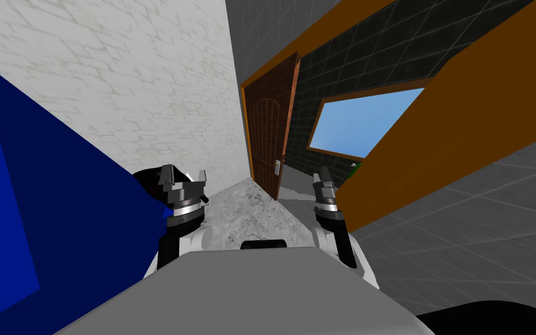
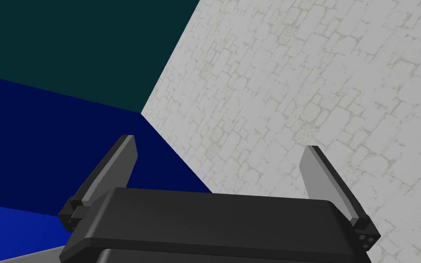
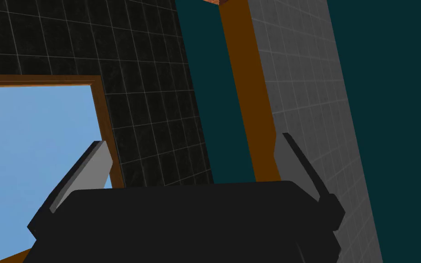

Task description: Push the door open

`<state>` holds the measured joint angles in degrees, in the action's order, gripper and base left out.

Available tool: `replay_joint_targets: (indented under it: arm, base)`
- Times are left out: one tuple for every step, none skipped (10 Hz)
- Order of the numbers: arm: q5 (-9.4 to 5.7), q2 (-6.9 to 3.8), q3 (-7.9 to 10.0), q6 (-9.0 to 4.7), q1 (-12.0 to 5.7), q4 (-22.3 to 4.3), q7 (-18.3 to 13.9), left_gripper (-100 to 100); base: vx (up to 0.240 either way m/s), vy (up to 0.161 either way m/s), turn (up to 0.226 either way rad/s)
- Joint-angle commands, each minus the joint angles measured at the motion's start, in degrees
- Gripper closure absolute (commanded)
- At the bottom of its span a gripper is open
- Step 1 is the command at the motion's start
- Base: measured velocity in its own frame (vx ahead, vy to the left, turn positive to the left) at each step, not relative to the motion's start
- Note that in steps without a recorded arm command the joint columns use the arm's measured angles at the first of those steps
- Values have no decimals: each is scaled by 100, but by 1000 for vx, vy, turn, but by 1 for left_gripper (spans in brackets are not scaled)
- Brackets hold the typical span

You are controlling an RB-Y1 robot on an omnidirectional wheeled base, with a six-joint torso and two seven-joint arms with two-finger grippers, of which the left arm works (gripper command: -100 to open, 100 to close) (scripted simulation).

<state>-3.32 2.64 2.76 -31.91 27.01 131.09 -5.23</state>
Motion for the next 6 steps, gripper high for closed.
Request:
replay_joint_targets:
  arm:
    - [9,-39,-26,6,-101,-171,-6,-100]
    - [15,-62,-43,10,-169,-285,-9,-100]
    - [21,-85,-60,13,-237,-400,-13,-100]
    - [28,-108,-78,17,-304,-515,-17,-100]
    - [36,-135,-103,23,-402,-680,-22,-100]
    - [45,-163,-127,28,-500,-845,-27,-100]
  base:
    - [23,17,-50]
    - [52,27,-75]
    - [55,32,-59]
    - [57,28,-57]
    - [54,19,-70]
    - [58,22,-82]
